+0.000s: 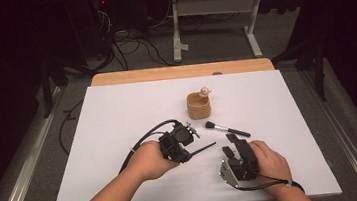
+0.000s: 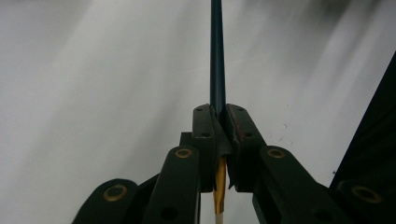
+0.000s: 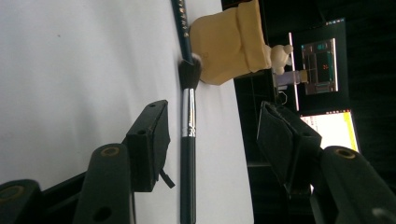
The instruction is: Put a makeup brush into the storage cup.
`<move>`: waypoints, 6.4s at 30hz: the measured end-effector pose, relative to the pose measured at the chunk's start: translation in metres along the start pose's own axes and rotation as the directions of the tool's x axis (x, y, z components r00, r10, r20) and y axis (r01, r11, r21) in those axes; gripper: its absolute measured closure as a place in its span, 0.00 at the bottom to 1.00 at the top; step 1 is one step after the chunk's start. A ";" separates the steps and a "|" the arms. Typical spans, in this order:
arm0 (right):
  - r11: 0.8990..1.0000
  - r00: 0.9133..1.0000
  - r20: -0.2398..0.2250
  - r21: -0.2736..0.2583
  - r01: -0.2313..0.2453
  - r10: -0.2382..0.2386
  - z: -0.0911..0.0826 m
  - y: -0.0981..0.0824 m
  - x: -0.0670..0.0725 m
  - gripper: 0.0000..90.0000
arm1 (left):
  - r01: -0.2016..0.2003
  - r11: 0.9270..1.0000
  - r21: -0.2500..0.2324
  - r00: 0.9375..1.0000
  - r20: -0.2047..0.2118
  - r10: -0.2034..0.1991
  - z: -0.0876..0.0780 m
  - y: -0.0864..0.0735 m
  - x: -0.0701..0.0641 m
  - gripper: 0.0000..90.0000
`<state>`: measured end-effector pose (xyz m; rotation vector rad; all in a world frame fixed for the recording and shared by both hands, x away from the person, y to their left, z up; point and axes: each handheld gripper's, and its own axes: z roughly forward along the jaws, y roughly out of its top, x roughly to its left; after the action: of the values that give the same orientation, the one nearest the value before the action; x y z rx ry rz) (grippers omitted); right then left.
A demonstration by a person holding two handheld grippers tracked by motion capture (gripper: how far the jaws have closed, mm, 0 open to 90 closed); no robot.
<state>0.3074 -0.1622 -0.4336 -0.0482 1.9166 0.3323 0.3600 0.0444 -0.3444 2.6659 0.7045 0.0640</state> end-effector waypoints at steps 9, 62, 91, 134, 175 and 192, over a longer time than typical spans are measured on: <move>0.999 0.999 -0.041 -0.017 0.030 -0.031 0.000 0.004 0.003 0.58 | -0.014 1.000 -0.015 1.000 0.015 0.015 0.000 0.005 -0.004 0.92; 0.989 0.991 -0.021 -0.068 0.128 -0.130 -0.006 0.012 0.011 0.96 | -0.040 0.999 0.004 0.999 0.038 0.040 0.009 0.016 -0.011 0.92; 0.988 0.990 -0.022 -0.067 0.137 -0.139 -0.006 0.011 0.009 0.97 | -0.029 1.000 0.012 0.999 0.042 0.029 0.010 0.016 -0.009 0.78; 0.996 0.996 -0.024 -0.011 0.086 -0.086 -0.002 0.002 0.006 0.97 | 0.102 0.990 -0.094 0.993 -0.042 -0.106 -0.009 -0.047 0.033 0.11; 0.998 0.996 -0.064 -0.001 -0.057 0.057 -0.003 -0.003 0.002 0.97 | 0.224 0.743 -0.630 0.939 -0.064 -0.338 0.038 -0.134 0.036 0.07; 0.974 0.963 -0.150 0.012 -0.224 0.224 0.000 -0.005 0.003 0.97 | 0.173 0.663 -0.729 0.951 -0.052 -0.305 0.035 -0.137 0.029 0.10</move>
<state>0.3072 -0.1665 -0.4375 0.1453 2.0755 0.4981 0.3261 0.1555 -0.4294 1.8009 0.8614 0.4155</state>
